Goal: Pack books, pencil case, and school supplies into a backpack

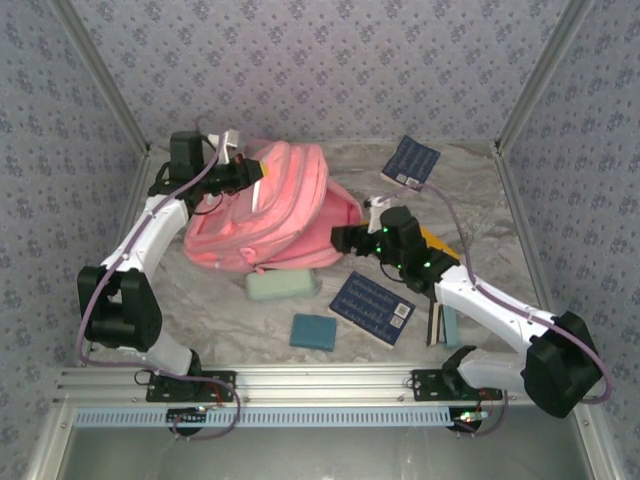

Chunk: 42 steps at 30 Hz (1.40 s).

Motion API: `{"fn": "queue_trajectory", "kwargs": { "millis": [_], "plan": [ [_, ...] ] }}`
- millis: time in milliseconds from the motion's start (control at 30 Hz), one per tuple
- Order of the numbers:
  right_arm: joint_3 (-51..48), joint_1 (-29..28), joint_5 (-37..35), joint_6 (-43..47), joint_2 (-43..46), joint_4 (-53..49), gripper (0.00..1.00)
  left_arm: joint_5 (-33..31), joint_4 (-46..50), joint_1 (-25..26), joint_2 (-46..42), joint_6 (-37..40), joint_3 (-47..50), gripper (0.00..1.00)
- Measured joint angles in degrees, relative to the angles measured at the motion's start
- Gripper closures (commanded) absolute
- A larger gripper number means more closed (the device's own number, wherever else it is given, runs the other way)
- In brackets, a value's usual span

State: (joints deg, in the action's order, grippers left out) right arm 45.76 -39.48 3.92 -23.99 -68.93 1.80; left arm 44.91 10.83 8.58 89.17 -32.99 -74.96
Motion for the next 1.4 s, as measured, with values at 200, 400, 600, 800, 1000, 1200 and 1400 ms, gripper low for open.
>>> {"fn": "queue_trajectory", "kwargs": {
  "millis": [200, 400, 600, 800, 1000, 1200, 1400],
  "plan": [
    [6.08, -16.11, 1.09, 15.63, -4.68, -14.95, 0.0, -1.38, 1.14, 0.81, 0.2, -0.04, 0.0, 1.0],
    [7.37, -26.49, -2.34, 28.17, -13.6, -25.07, 0.0, -1.49, 1.18, 0.92, 0.48, -0.52, 0.0, 1.0],
    [7.96, -30.21, -5.62, 34.01, -21.66, -29.83, 0.0, -1.49, 1.18, 0.92, 0.68, -0.76, 0.0, 1.0],
    [10.12, -30.42, -8.24, 35.23, -26.08, -31.26, 0.0, -1.44, 1.03, 0.92, 1.01, -1.55, 0.0, 1.0],
    [11.76, -30.42, -8.7, 35.47, -29.53, -32.5, 0.0, -1.42, 1.01, 0.92, 1.05, -2.1, 0.0, 1.0],
    [15.04, -30.4, -7.41, 35.82, -32.48, -35.93, 0.1, -1.42, 1.01, 0.92, 1.05, -2.23, 0.0, 1.0],
    [16.76, -30.08, -5.07, 36.11, -33.79, -38.16, 0.29, -1.31, 1.01, 0.92, 1.05, -2.23, 0.0, 1.0]
  ]
}}
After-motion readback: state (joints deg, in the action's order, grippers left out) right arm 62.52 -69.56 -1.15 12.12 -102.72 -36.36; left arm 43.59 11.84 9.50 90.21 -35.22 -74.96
